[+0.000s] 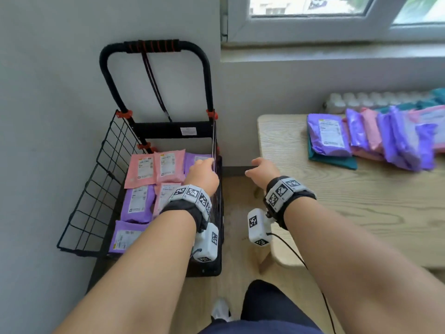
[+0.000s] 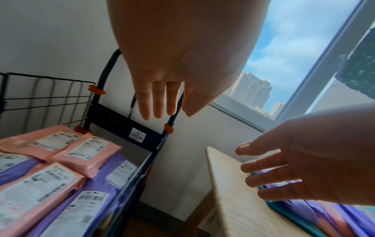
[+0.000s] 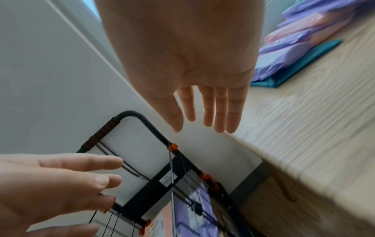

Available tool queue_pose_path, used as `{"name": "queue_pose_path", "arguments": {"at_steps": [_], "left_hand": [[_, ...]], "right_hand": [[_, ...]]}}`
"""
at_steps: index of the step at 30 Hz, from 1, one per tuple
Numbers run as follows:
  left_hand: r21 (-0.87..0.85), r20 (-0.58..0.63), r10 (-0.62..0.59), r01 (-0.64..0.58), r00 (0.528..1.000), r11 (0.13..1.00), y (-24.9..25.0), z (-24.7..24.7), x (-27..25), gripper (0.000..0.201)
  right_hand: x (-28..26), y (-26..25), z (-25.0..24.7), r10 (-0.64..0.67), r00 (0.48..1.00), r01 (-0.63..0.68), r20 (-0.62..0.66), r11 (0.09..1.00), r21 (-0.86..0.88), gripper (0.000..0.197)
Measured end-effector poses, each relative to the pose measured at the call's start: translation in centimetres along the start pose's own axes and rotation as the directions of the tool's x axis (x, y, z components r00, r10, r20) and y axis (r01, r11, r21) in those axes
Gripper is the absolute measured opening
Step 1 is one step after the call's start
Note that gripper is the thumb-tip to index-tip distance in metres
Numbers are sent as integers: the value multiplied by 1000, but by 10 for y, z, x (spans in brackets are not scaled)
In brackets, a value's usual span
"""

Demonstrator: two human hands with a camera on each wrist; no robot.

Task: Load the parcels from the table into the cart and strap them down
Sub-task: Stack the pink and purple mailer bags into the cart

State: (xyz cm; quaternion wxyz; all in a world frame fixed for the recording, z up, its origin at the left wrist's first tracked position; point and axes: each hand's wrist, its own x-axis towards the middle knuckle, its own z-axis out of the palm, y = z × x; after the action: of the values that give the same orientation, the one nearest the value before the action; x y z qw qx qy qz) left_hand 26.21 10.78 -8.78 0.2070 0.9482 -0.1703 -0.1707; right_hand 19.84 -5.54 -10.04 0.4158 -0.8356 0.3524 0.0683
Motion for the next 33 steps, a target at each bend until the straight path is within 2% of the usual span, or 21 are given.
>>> {"name": "queue_pose_path", "arguments": {"at_steps": [6, 9, 13, 17, 20, 26, 33], "left_hand": [[28, 45, 78, -79, 996, 996, 83, 37, 12, 50], [14, 68, 91, -93, 993, 996, 137, 62, 24, 51], [-36, 48, 64, -62, 997, 997, 213, 93, 43, 56], [-83, 61, 41, -36, 997, 996, 284, 127, 58, 57], [-105, 55, 67, -61, 996, 993, 327, 151, 69, 48], [-29, 88, -25, 28, 996, 999, 373, 189, 100, 59], [34, 53, -160, 158, 986, 987, 380, 223, 149, 61]], "right_hand": [[3, 57, -68, 80, 992, -72, -93, 994, 80, 48], [14, 93, -113, 92, 987, -85, -135, 995, 57, 48], [42, 139, -183, 73, 985, -74, -159, 997, 0, 37], [71, 181, -249, 92, 982, -92, -165, 996, 7, 47], [93, 207, -282, 109, 980, -107, -165, 994, 18, 52], [138, 234, -330, 99, 976, -106, -192, 994, -23, 57], [196, 269, -367, 71, 955, -107, -288, 988, -113, 62]]}}
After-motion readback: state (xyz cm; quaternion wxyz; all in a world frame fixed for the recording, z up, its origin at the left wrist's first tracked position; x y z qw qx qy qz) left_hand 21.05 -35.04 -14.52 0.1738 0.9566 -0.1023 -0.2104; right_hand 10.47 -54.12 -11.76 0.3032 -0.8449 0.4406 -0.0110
